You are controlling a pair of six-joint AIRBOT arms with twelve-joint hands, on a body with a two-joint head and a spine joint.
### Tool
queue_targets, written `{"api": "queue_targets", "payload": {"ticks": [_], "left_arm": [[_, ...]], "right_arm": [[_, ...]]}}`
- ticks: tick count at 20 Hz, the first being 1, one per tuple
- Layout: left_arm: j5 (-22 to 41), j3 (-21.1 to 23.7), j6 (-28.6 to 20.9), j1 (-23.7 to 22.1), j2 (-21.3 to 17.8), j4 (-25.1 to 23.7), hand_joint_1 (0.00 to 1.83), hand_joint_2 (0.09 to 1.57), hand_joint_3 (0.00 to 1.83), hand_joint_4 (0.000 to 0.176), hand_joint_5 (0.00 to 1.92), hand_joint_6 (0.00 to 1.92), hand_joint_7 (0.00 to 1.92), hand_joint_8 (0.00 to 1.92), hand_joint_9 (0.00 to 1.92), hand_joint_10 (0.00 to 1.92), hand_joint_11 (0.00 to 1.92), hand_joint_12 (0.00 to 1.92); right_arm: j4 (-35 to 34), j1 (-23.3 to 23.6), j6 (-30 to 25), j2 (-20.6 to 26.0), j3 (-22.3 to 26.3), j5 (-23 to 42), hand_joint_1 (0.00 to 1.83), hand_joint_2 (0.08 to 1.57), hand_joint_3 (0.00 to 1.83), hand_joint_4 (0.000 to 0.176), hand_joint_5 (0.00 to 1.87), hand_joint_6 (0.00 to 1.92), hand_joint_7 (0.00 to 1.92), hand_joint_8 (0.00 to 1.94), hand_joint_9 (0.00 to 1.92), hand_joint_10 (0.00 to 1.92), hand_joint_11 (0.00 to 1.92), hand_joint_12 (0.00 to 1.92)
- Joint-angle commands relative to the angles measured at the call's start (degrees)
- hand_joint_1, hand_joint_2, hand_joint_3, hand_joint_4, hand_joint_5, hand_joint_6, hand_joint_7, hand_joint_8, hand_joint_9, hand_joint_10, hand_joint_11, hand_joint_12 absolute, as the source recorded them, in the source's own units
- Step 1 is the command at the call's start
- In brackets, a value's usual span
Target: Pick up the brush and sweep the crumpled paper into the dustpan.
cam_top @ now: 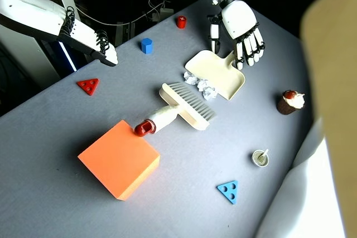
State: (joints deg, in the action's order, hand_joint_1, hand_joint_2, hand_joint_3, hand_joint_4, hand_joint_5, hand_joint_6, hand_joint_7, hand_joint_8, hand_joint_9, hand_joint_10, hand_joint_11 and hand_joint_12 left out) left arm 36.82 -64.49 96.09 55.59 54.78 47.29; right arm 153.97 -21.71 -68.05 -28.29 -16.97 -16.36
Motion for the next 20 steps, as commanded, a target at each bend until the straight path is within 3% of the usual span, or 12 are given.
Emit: {"api": "queue_targets", "payload": {"ticks": [1,3,7,8,9,10,11,12,20], "left_arm": [[5.4,-0.4,0.6,-0.3,0.3,-1.2,0.78,1.08,0.00,0.093,0.57,0.02,0.31,0.00,0.24,0.00,0.05,0.57],[5.4,-0.4,1.2,-0.3,0.6,-0.7,0.80,1.09,0.00,0.084,0.62,0.01,0.32,0.00,0.25,0.00,0.03,0.58],[4.5,-1.0,1.4,-0.3,1.0,-1.1,0.82,1.09,0.00,0.085,0.69,0.02,0.34,0.01,0.26,0.01,0.04,0.59],[4.6,-1.0,1.4,-0.3,1.0,-1.1,0.87,1.09,0.00,0.071,0.80,0.02,0.39,0.01,0.32,0.01,0.08,0.60],[4.6,-1.0,1.4,-0.3,1.0,-1.1,0.97,1.14,0.00,0.155,0.92,0.80,0.43,0.00,0.37,0.01,0.11,0.61],[4.5,-1.0,1.4,-0.3,1.0,-1.1,1.02,1.13,0.00,0.129,0.96,0.96,0.44,0.00,0.40,0.01,0.14,0.63],[4.3,-1.1,1.4,-0.4,1.0,-1.1,1.08,1.10,0.00,0.032,1.01,0.91,0.45,0.00,0.41,0.01,0.14,0.66],[4.1,-1.1,1.5,-0.5,0.9,-1.2,1.12,1.09,0.00,0.000,1.05,0.86,0.45,0.00,0.42,0.00,0.14,0.70],[1.7,-1.4,2.6,-2.6,0.8,-2.3,1.12,1.10,0.00,0.000,1.03,0.90,0.45,0.00,0.41,0.00,0.04,0.79]], "right_arm": [[1.5,0.3,0.1,0.5,0.4,-4.9,0.05,1.10,0.00,0.000,0.18,0.00,0.18,0.00,0.18,0.00,0.19,0.00],[1.5,0.3,0.1,0.5,0.4,-4.9,0.07,1.10,0.00,0.000,0.18,0.00,0.19,0.01,0.19,0.01,0.20,0.00],[1.5,0.3,0.1,0.5,0.4,-4.9,0.05,1.10,0.00,0.000,0.19,0.00,0.20,0.01,0.20,0.01,0.21,0.01],[1.5,0.3,0.1,0.5,0.4,-4.9,0.05,1.10,0.00,0.000,0.19,0.00,0.21,0.01,0.20,0.01,0.21,0.01],[1.4,0.3,0.1,0.5,0.4,-4.9,0.05,1.10,0.00,0.000,0.19,0.00,0.20,0.01,0.19,0.00,0.20,0.00],[1.4,0.3,0.1,0.5,0.4,-5.0,0.05,1.10,0.00,0.000,0.20,0.01,0.21,0.01,0.20,0.01,0.21,0.01],[1.4,0.3,0.0,0.5,0.4,-5.1,0.06,1.10,0.00,0.000,0.20,0.01,0.21,0.00,0.19,0.00,0.21,0.00],[1.4,0.3,0.0,0.5,0.4,-5.2,0.07,1.10,0.00,0.000,0.21,0.01,0.22,0.01,0.20,0.00,0.21,0.01],[1.4,0.3,0.1,0.5,0.3,-5.3,0.12,1.09,0.00,0.000,0.21,0.00,0.23,0.01,0.22,0.01,0.23,0.01]]}}
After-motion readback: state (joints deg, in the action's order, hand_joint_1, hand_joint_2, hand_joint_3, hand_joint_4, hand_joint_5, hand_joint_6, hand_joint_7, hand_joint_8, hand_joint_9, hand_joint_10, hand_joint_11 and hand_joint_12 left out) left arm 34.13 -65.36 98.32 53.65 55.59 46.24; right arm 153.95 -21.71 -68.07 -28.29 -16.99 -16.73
